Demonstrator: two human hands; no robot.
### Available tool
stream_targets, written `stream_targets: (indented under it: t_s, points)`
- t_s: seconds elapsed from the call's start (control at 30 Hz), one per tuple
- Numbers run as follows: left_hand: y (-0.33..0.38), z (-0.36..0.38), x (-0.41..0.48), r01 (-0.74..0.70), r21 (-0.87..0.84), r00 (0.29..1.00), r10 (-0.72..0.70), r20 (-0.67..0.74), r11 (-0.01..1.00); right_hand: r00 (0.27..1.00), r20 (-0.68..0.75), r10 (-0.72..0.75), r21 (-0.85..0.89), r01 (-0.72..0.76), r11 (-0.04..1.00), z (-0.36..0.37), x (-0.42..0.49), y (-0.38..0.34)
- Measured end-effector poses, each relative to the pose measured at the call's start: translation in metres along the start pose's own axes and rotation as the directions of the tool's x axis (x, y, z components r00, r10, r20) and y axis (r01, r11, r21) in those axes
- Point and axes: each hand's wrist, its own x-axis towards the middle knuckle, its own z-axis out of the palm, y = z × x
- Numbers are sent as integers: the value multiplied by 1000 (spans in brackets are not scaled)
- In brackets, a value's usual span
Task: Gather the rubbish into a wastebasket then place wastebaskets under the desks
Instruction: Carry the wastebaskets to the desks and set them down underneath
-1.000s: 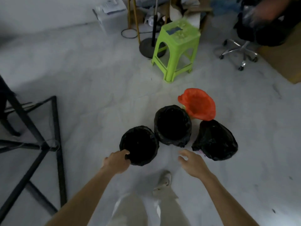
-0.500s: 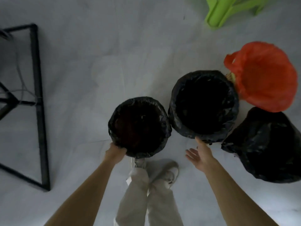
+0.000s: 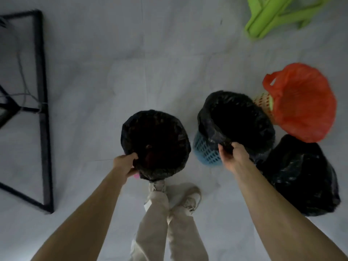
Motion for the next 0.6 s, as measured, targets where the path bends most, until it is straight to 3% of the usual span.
stream_targets:
  t_s: [0.17,0.33,0.6]
  points:
    - [71,-81,-101,-13,-97,997,5,-79,995,999,32,31,-205,-24,979,35,-132,-29]
    - [159,-185,-229,-148,-244,989,143,-41,958,982,168,-83,-282,128,951,76,-320,-62]
    - [306,-254,-339,-372,-430,908,419,17,823,864,381,-329,-157,411,898,165,-488,-135]
